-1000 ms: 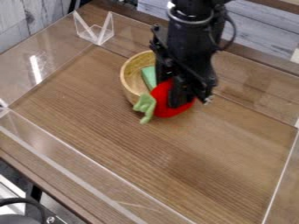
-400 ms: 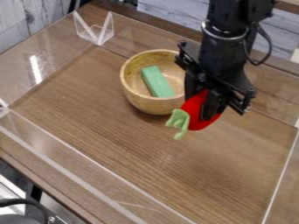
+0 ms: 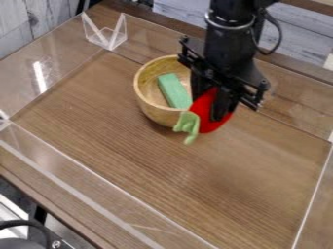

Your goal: Move the red object to the left side of the table

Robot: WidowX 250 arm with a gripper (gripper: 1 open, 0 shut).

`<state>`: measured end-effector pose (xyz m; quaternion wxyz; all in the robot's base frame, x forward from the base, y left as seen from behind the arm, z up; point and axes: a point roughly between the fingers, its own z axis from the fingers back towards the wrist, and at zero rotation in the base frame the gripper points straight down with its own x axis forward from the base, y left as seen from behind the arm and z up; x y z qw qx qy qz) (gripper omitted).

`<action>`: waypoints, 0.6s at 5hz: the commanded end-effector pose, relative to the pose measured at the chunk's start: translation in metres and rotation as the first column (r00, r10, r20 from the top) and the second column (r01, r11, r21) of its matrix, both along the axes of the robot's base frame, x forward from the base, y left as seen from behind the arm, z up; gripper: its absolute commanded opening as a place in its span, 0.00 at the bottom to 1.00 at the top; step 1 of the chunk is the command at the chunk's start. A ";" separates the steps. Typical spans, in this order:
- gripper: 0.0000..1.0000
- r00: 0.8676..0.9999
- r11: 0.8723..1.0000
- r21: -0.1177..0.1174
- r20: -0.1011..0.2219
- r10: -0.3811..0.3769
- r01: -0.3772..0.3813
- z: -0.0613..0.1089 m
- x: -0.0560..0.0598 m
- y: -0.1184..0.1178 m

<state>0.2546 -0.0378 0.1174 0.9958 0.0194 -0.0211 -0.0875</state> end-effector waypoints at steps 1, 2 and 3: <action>0.00 0.998 0.999 -0.019 0.058 0.037 -0.036 0.014 0.003 0.003; 0.00 0.996 0.997 -0.026 0.058 0.068 -0.067 0.015 0.004 0.008; 0.00 0.994 0.995 -0.031 0.060 0.094 -0.093 0.018 0.005 0.010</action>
